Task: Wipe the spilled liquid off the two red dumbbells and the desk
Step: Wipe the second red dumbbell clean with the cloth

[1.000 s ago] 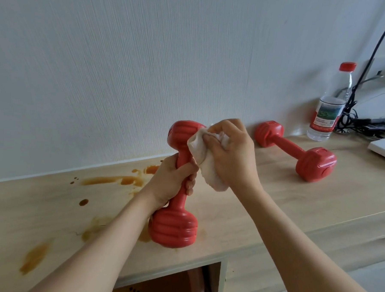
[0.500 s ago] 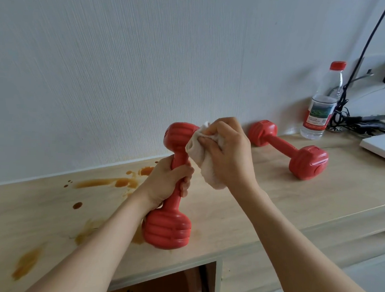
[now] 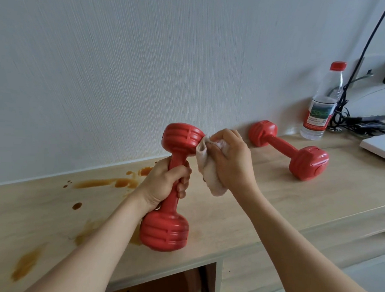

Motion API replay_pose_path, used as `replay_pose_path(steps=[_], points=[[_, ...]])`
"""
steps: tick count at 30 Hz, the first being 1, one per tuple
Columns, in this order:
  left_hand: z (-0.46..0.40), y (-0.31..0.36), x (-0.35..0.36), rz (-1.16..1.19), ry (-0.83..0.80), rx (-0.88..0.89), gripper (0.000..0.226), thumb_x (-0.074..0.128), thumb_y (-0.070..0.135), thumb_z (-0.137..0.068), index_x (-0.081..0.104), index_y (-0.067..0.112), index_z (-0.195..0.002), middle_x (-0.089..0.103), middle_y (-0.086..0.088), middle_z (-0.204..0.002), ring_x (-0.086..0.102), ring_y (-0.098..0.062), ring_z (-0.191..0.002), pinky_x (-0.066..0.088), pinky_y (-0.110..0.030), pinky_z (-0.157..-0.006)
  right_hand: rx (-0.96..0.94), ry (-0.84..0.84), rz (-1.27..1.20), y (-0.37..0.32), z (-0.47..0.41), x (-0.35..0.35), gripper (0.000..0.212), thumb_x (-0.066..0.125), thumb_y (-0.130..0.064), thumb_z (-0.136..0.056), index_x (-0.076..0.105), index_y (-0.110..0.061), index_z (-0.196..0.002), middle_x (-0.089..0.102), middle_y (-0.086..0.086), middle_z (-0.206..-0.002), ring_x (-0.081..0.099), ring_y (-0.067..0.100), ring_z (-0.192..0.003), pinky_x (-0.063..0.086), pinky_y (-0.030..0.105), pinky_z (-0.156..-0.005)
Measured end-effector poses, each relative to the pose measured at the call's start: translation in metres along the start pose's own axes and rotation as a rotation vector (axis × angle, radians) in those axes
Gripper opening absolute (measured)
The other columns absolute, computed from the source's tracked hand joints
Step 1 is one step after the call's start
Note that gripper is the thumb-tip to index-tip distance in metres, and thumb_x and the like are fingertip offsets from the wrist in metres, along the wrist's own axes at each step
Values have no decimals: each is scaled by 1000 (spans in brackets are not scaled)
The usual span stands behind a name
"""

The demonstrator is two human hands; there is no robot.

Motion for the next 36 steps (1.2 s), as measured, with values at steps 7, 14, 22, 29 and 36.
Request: replay_pose_path(steps=[7, 14, 22, 29, 36], points=[[4, 2, 7, -21, -135, 10, 13, 57, 12, -71, 48, 6, -63, 45, -1, -48, 40, -10, -37, 38, -22, -38, 421, -54, -465, 18, 6, 17, 19, 42, -15, -98, 57, -13, -85, 60, 5, -80, 60, 16, -80, 50, 38, -81], [6, 9, -3, -219, -37, -30, 38, 69, 35, -74, 54, 8, -98, 65, -3, -72, 66, -16, -61, 53, -29, -54, 482, -104, -564, 12, 4, 12, 36, 40, -6, -94, 54, -7, -60, 57, 3, -57, 58, 13, -59, 49, 30, -64], [10, 7, -10, -429, 180, 78, 9, 52, 22, -93, 53, 19, -85, 60, -3, -75, 60, -12, -54, 51, -31, -52, 297, 52, -108, 2, 5, 15, 14, 55, -35, -92, 53, -21, -91, 63, -2, -92, 61, 17, -91, 50, 41, -87], [10, 8, -5, -609, 224, 93, 10, 55, 16, -87, 52, 6, -86, 60, -1, -55, 56, -10, -40, 43, -18, -42, -135, 171, 329, -31, 14, 23, 12, 53, -27, -90, 60, -19, -84, 58, -9, -101, 56, 16, -83, 43, 31, -67], [11, 9, -4, -589, 189, 105, 6, 55, 9, -86, 51, 4, -83, 60, -3, -56, 57, -11, -41, 43, -18, -42, 122, 120, 70, -10, 10, 17, 10, 58, -27, -92, 62, -22, -84, 57, -9, -94, 55, 10, -84, 44, 30, -75]])
Point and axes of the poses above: each hand's wrist, its own z-axis away from the middle knuckle, its own x-axis out of the palm, y = z × x, the point moved 3 cm from there along -z, towards the middle knuckle
